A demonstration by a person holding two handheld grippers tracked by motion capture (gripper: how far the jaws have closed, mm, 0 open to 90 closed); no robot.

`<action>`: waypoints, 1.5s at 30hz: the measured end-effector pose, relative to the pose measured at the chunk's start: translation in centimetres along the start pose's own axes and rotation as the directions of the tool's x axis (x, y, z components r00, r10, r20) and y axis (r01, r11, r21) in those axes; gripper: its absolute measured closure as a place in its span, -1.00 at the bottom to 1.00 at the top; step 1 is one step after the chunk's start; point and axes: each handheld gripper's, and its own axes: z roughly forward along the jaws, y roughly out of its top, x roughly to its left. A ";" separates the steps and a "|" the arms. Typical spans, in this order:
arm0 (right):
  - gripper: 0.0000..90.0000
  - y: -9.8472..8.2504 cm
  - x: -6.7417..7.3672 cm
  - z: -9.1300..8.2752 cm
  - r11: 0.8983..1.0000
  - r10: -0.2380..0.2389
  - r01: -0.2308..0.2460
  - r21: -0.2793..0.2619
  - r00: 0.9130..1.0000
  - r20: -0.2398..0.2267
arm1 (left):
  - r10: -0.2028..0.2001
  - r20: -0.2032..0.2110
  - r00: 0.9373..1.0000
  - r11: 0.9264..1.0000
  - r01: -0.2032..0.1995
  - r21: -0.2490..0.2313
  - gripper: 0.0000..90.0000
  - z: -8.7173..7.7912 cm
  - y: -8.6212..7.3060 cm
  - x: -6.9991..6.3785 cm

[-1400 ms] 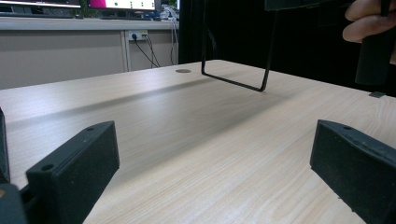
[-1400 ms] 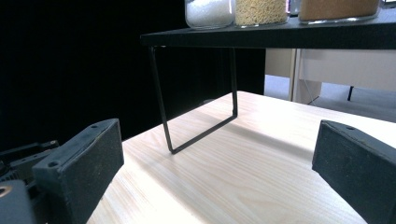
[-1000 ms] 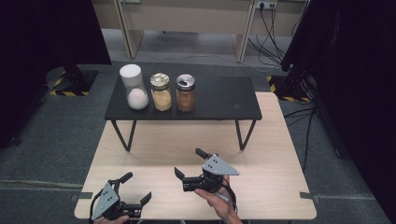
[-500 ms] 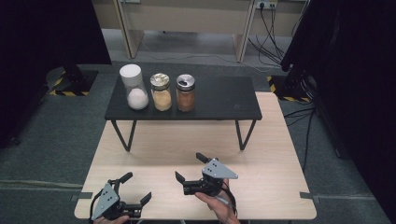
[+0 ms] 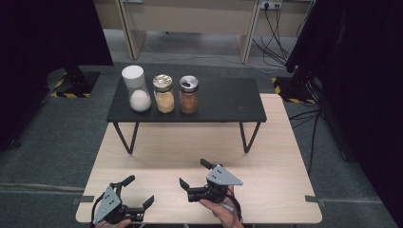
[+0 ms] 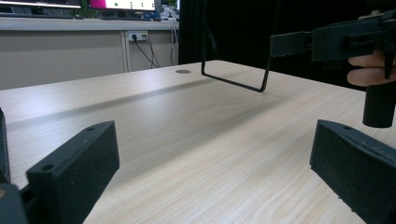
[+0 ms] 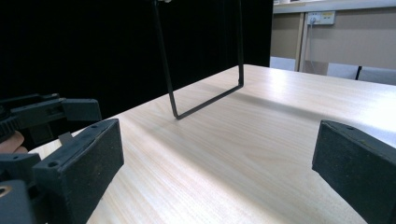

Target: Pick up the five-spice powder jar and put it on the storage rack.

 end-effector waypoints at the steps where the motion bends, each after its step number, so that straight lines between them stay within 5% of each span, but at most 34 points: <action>1: -0.95 -0.1 0.0 0.0 1.000 -0.001 0.001 0.002 1.000 -0.002 | 0.000 0.000 1.000 1.000 0.000 0.000 -0.98 0.0 0.0 0.0; 45: -0.95 -1.5 0.5 -0.1 0.999 0.001 0.000 0.032 1.000 -0.017 | 0.000 0.001 1.000 1.000 0.000 0.000 -0.98 0.0 0.0 0.0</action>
